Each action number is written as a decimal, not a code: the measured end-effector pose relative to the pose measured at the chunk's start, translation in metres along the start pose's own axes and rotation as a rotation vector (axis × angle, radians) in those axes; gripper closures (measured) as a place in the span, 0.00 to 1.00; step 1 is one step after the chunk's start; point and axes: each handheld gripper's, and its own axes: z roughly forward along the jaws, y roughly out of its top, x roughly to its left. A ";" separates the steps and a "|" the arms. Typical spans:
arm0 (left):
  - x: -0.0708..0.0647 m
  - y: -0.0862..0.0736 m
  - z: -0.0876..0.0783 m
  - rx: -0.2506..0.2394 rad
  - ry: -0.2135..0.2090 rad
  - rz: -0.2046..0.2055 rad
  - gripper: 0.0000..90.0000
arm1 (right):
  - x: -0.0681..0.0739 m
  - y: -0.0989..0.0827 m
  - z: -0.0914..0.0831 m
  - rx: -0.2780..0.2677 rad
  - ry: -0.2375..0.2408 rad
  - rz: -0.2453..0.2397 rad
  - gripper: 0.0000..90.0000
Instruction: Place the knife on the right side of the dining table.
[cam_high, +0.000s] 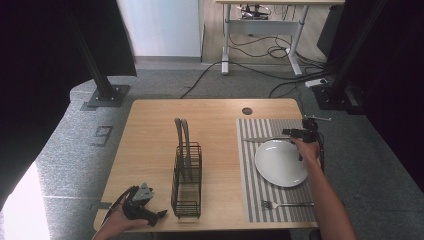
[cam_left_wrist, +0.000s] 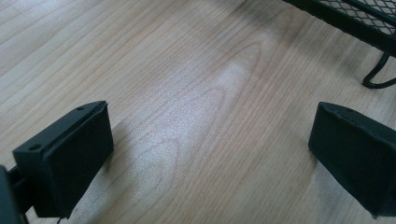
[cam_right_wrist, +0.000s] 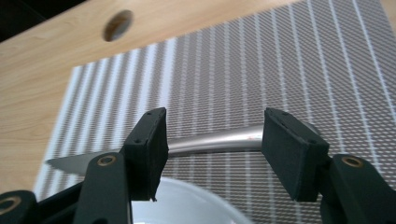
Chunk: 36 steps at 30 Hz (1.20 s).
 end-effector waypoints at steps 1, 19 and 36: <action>0.000 0.000 0.000 0.000 0.000 0.000 0.00 | 0.005 0.000 -0.003 -0.006 0.007 -0.018 0.45; 0.000 0.000 0.000 0.001 -0.001 0.002 0.00 | 0.096 -0.057 -0.054 -0.026 0.185 -0.336 0.43; -0.001 0.000 0.000 0.001 0.000 0.002 0.00 | 0.169 -0.132 -0.067 0.000 0.371 -0.501 0.42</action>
